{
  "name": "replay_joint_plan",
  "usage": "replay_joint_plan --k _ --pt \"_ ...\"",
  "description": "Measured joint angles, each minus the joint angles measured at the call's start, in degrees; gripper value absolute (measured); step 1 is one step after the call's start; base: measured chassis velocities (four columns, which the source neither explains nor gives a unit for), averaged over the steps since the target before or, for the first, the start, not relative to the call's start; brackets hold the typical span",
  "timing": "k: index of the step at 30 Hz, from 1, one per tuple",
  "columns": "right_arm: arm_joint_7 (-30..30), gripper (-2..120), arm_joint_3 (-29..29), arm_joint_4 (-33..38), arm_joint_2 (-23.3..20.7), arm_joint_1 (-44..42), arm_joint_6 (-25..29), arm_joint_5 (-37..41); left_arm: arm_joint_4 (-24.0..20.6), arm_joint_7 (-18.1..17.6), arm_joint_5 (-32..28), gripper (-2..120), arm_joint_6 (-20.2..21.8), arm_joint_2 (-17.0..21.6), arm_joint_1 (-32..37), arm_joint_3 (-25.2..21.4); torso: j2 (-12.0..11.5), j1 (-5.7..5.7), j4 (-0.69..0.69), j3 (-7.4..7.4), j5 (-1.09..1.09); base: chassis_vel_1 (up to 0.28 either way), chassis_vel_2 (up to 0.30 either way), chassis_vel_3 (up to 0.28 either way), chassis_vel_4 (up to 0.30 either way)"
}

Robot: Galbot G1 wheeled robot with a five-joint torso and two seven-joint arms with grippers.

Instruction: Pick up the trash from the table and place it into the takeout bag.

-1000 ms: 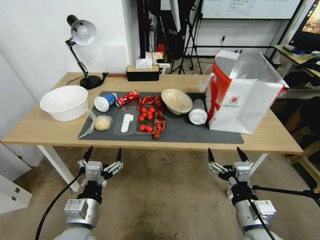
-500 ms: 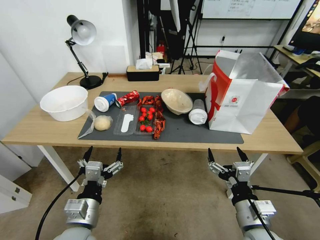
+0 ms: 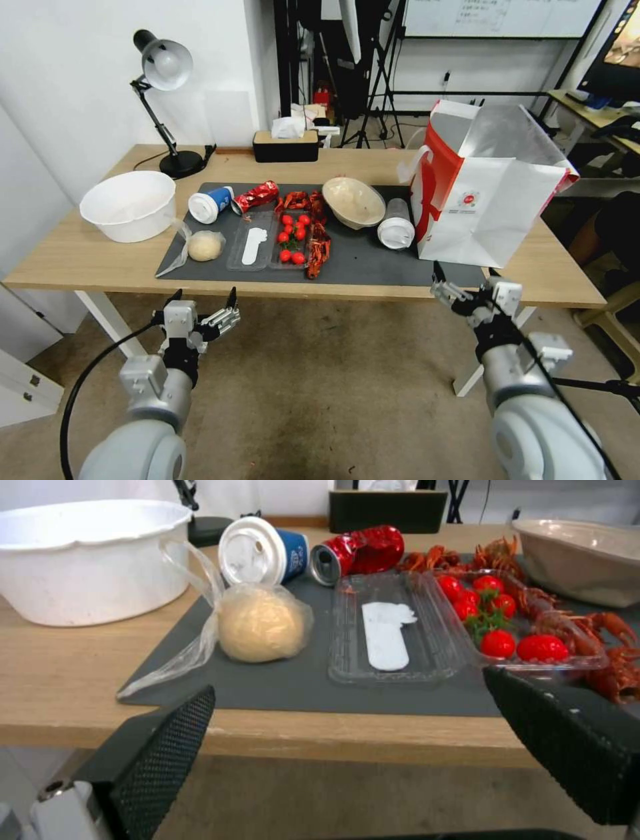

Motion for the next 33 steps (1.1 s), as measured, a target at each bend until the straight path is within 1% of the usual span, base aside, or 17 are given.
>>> replay_joint_plan --k 8,9,11,12,13,14,15,16,17,18,20,22,26,33 --pt "0.23 100 0.04 0.04 -0.08 0.26 -0.58 0.37 0.00 -0.07 -0.20 100 -0.65 -0.26 -0.05 -0.17 0.00 -0.01 -0.01 -0.01 0.00 0.000 0.000 0.000 0.000" --pt "0.41 100 -0.09 -0.01 -0.21 0.45 -0.55 0.63 0.00 -0.07 -0.18 100 -0.81 -0.35 -0.02 -0.25 0.00 -0.01 -0.03 -0.01 0.00 0.000 0.000 0.000 0.000" --pt "0.75 100 -0.59 -0.36 -0.55 1.06 -0.32 1.21 0.08 -0.08 -0.16 100 -1.37 -0.48 0.04 -0.33 0.00 -0.01 0.02 -0.01 0.00 0.000 0.000 0.000 0.000" --pt "0.98 100 -0.86 -0.62 -0.71 1.28 -0.10 1.55 0.20 -0.09 -0.10 100 -1.70 -0.56 0.08 -0.40 0.00 -0.01 -0.02 -0.01 0.01 0.000 0.000 0.000 0.000" --pt "0.98 100 -0.86 -0.62 -0.71 1.28 -0.10 1.55 0.20 -0.09 -0.10 100 -1.70 -0.56 0.08 -0.40 0.00 -0.01 -0.02 -0.01 0.01 0.000 0.000 0.000 0.000" --pt "2.26 100 -2.86 -2.42 -1.98 2.91 1.82 3.52 0.42 -0.09 0.02 100 -2.10 -0.65 0.09 -0.47 0.01 -0.02 -0.08 -0.01 -0.04 0.000 0.000 0.000 0.000" --pt "4.31 100 -6.93 -5.63 -4.20 6.22 5.12 6.99 0.51 -0.07 0.08 100 -2.30 -0.72 0.14 -0.47 0.00 -0.03 0.03 -0.01 0.05 0.000 0.000 0.000 0.000" --pt "4.31 100 -6.93 -5.63 -4.20 6.22 5.12 6.99 0.51 -0.07 0.08 100 -2.30 -0.72 0.14 -0.47 0.00 -0.03 0.03 -0.01 0.05 0.000 0.000 0.000 0.000" --pt "5.56 100 -8.96 -7.45 -5.43 8.22 7.12 8.95 0.65 -0.08 0.15 100 -2.66 -0.76 0.20 -0.49 0.00 -0.02 0.05 0.00 0.01 0.000 0.000 0.000 0.000" --pt "5.86 100 -9.54 -7.95 -5.77 8.79 7.66 9.42 0.78 -0.06 0.23 100 -2.99 -0.76 0.20 -0.49 0.00 -0.02 0.01 0.00 -0.02 0.000 0.000 0.000 0.000" --pt "5.99 100 -10.55 -9.15 -6.64 10.68 7.73 9.71 0.88 -0.02 0.30 100 -3.23 -0.70 0.18 -0.47 0.00 -0.03 -0.02 0.00 0.01 0.000 0.000 0.000 0.000" --pt "5.99 100 -10.55 -9.15 -6.64 10.68 7.73 9.71 0.88 -0.02 0.30 100 -3.23 -0.70 0.18 -0.47 0.00 -0.03 -0.02 0.00 0.01 0.000 0.000 0.000 0.000" --pt "7.32 100 -12.50 -11.59 -7.53 13.80 7.53 10.65 0.92 -0.01 0.37 100 -3.63 -0.69 0.27 -0.49 0.00 -0.02 -0.01 0.00 0.00 0.000 0.000 0.000 0.000" --pt "11.35 100 -16.57 -16.96 -8.45 19.80 7.18 12.60 0.92 0.01 0.58 100 -4.78 -0.82 0.73 -0.66 0.00 -0.02 0.00 0.00 0.00 0.000 0.000 0.000 0.000"
